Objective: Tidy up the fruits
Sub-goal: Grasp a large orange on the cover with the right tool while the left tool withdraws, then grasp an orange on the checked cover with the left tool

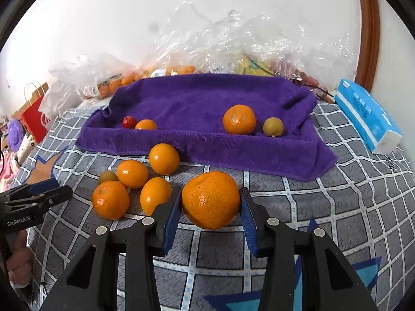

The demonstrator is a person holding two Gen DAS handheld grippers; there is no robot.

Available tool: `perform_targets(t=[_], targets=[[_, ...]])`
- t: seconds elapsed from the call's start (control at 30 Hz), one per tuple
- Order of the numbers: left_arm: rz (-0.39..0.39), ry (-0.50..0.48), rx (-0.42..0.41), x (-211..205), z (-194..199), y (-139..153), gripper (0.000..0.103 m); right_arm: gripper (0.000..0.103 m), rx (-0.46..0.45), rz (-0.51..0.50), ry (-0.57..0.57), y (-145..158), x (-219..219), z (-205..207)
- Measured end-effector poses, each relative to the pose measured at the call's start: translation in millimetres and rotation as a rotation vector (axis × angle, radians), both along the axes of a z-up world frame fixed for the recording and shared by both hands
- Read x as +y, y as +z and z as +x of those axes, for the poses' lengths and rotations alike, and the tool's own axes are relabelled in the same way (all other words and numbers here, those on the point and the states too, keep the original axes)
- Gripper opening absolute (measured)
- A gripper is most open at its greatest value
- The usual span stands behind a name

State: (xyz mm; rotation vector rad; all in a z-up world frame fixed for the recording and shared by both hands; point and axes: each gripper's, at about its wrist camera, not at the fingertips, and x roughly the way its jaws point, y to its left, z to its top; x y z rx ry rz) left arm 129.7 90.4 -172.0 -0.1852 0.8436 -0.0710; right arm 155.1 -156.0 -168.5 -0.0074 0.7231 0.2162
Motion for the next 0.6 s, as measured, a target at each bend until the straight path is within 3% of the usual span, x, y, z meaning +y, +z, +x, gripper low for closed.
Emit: perform_targets(t=[0.17, 0.6], targets=[[-0.125, -0.091, -0.011, 3, -8, 1, 0.062, 0.043, -0.011, 0.004, -0.017, 1, -6, -9], [-0.083, -0.166, 0.021, -47, -16, 20, 0.058, 0.043, -0.018, -0.001, -0.063, 0, -32, -29]])
